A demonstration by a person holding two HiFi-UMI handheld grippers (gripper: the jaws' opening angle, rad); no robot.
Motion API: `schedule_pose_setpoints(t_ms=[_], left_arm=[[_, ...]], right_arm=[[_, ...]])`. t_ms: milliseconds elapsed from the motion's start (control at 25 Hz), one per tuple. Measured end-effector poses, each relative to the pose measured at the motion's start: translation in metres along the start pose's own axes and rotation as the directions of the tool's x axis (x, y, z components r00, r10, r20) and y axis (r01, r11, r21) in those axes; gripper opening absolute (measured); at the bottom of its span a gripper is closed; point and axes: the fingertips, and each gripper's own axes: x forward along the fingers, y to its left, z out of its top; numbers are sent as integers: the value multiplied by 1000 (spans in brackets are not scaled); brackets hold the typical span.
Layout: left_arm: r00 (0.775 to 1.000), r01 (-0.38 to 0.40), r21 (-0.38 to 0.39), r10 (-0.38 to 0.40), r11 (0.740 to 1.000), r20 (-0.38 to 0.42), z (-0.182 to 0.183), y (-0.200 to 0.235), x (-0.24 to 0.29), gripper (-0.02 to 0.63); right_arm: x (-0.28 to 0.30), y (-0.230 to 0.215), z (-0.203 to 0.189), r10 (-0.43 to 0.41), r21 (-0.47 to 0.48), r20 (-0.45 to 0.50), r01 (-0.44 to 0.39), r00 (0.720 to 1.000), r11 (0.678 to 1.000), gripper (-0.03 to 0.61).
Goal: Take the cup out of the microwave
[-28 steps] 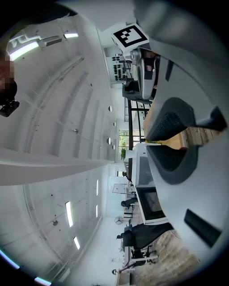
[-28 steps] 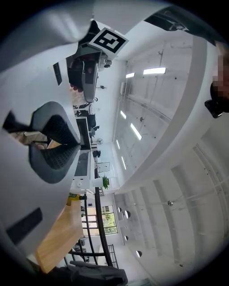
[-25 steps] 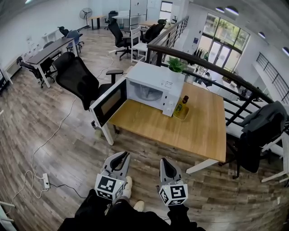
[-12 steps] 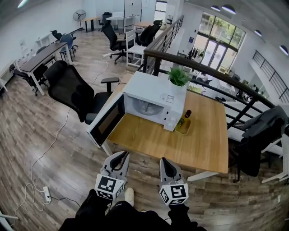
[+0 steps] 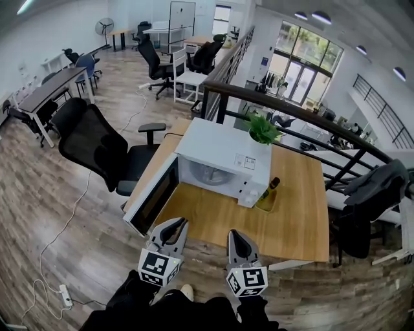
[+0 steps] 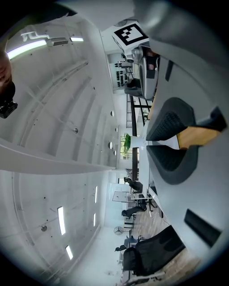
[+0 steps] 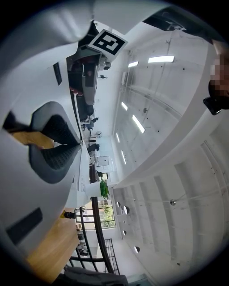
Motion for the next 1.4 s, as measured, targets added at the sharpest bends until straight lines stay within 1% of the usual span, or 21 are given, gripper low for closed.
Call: schedule_pose_setpoints(t_ms=[320,560,760,1000,1160,1400], left_arm=[[1000,-1,-20,0,1000,-22,-11,38,38,48],[999,-41,-35,40,999,-35,-18,65,73,48],[995,-81,-55,77,995,-66,-29,87,111,48],[987,-126,-82,117,989,-111,-49,117,157,48],[978,-159,-95,144,983,-150,-73,136,185,48],[963,-202,-125,173,972,-205,-102,157,212,48]], right_arm=[[58,-12,-7,2,2,-29,-2,1000,1000,15],[109,-29,-16,47,1,-60,-47,997,999,15],[158,-49,-25,93,4,-91,-93,992,996,15],[213,-67,-55,155,32,-154,-151,976,988,15],[249,-78,-81,190,38,-188,-187,963,982,15],[293,-88,-112,245,55,-237,-239,940,969,15]])
